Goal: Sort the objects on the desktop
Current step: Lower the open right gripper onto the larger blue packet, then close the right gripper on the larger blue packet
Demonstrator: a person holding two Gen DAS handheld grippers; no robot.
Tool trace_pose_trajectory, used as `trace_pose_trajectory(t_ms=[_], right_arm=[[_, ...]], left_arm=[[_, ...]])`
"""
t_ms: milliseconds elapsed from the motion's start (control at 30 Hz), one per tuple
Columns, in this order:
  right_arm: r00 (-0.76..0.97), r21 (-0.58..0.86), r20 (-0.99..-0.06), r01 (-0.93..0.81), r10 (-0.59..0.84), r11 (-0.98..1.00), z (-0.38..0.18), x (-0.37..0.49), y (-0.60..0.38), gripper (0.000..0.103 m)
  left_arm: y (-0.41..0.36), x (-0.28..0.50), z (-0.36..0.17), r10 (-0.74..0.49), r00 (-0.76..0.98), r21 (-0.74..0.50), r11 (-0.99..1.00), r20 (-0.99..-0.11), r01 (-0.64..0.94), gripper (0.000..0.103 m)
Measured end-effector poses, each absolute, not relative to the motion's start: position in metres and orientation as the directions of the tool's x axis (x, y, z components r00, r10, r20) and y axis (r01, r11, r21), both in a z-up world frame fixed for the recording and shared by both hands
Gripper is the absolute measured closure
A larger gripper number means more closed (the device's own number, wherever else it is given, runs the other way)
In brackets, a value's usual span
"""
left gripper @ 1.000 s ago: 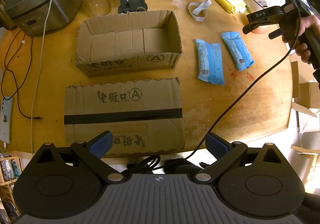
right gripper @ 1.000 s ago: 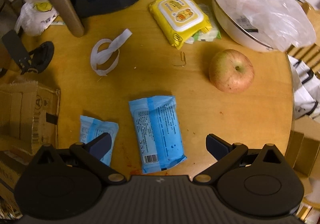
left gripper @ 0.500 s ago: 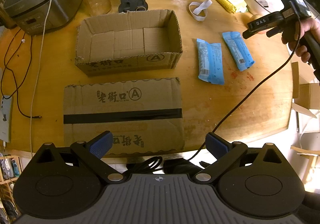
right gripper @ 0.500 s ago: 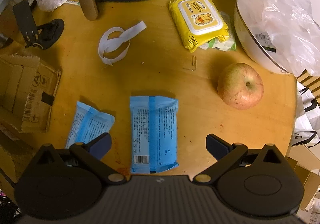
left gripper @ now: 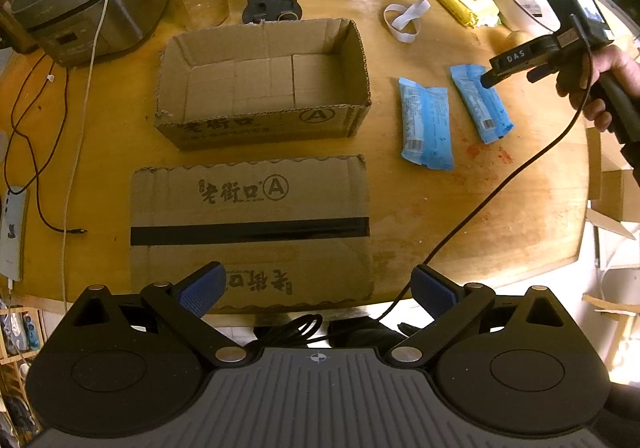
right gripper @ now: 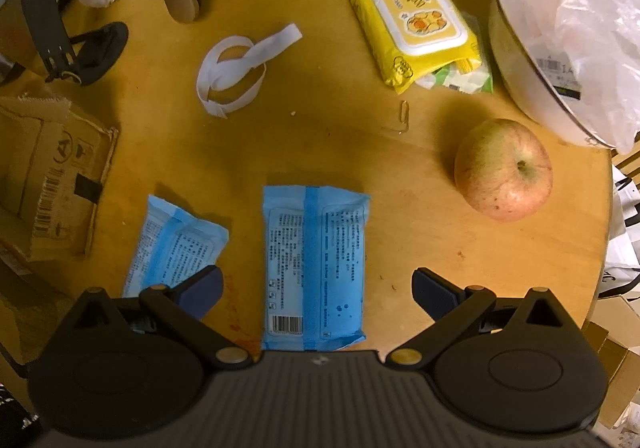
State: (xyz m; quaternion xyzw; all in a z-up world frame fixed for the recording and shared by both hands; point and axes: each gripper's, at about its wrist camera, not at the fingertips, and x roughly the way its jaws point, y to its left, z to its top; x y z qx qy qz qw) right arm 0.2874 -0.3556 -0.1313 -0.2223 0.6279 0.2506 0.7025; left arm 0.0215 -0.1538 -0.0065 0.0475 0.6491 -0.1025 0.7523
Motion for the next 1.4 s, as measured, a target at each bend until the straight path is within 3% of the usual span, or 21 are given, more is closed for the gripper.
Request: trace_pose_trajectory(t_ms=[1400], right_arm=[[0.081, -0.016, -0.996, -0.651, 0.049, 0.759, -0.201, 0.273, -0.354, 0.000]], left_arm=[[-0.155, 0.031, -0.014, -0.077, 0.109, -0.053, 0.975, -0.991, 0.214, 0.002]])
